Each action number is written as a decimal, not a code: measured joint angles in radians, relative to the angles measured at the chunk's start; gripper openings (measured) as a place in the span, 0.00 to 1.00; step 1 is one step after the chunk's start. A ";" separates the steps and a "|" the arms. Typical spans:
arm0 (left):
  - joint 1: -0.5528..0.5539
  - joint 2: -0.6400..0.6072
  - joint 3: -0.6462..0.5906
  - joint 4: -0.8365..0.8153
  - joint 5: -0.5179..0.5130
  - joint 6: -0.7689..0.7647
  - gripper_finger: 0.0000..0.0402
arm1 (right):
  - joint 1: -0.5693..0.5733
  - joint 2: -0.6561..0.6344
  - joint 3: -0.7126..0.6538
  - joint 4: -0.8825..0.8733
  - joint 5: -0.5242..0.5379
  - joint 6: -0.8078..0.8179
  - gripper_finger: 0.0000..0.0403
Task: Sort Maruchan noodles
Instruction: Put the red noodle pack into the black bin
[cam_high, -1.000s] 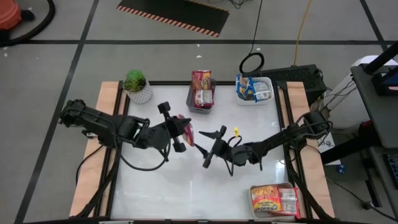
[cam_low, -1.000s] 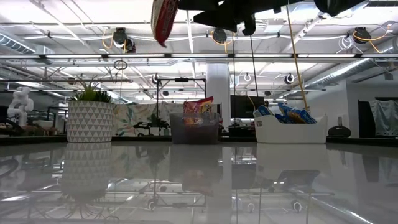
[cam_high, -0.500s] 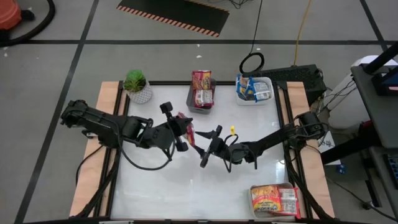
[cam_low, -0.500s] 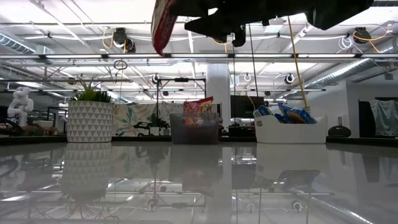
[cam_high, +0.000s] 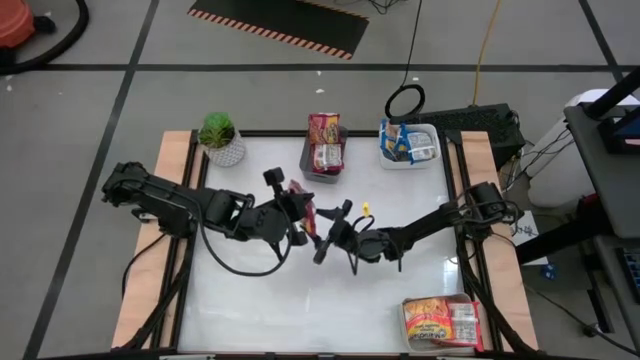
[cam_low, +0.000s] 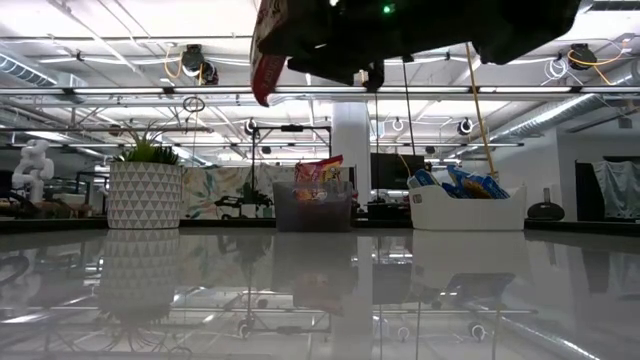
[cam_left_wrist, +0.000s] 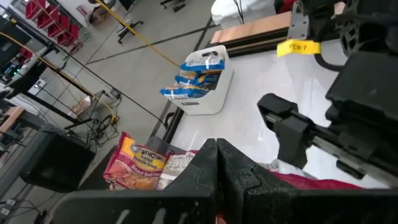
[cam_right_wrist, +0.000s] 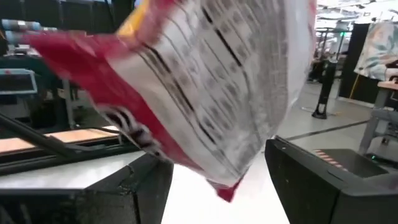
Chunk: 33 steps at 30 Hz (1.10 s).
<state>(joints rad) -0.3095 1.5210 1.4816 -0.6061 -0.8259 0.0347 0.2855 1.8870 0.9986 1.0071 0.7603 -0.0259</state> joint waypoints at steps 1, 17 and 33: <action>-0.002 0.000 0.000 -0.002 -0.001 -0.006 0.01 | -0.002 0.008 0.011 0.001 0.000 -0.010 0.61; -0.022 -0.001 0.000 -0.070 -0.002 -0.063 0.01 | -0.010 0.036 0.074 0.017 0.057 -0.265 0.51; -0.059 -0.005 0.002 -0.157 0.024 -0.176 0.04 | -0.013 0.012 0.072 0.010 0.051 -0.366 0.30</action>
<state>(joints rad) -0.3681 1.5165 1.4839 -0.7630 -0.8017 -0.1416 0.2729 1.8988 1.0710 1.0175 0.8117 -0.3919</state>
